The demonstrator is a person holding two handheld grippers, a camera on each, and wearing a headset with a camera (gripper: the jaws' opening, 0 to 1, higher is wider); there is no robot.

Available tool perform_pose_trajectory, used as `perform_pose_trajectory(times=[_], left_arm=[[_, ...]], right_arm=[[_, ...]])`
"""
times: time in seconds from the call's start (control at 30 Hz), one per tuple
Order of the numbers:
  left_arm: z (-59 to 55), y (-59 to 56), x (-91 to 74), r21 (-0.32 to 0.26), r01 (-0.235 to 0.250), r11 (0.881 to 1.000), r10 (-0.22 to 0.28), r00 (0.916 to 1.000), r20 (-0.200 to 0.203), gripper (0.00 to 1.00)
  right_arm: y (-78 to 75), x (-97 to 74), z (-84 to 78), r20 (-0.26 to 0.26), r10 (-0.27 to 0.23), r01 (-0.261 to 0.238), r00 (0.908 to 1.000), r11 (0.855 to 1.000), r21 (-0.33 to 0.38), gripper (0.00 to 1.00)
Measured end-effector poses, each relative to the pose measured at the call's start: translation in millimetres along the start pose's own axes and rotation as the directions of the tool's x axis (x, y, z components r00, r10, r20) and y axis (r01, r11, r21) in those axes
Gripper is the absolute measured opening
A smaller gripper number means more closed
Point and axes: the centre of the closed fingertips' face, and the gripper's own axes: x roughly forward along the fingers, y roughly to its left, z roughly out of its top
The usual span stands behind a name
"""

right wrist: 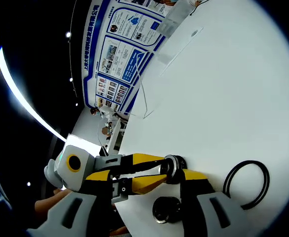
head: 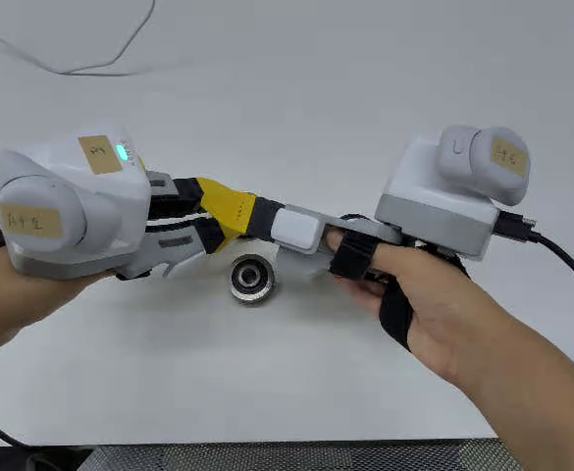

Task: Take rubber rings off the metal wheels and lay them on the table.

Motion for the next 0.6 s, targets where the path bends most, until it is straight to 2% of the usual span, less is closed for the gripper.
perform_pose_trajectory(times=[0.13,0.3,0.6], left_arm=[[0.0,0.0,0.1,-0.002,0.000,1.000,0.000,1.0000,0.001,0.13],[0.0,-0.2,0.1,-0.001,-0.001,1.000,0.001,1.0000,0.000,0.13],[-0.1,-0.4,0.2,0.000,0.001,1.000,-0.001,1.0000,0.002,0.13]], right_arm=[[-2.6,-1.8,1.8,0.015,0.023,-0.024,0.9996,0.999,0.041,0.55],[-7.8,-4.6,5.8,0.058,0.018,-0.021,0.9982,0.998,0.057,0.46],[-9.0,-6.5,5.5,0.037,0.010,-0.011,0.9992,0.999,0.031,0.41]])
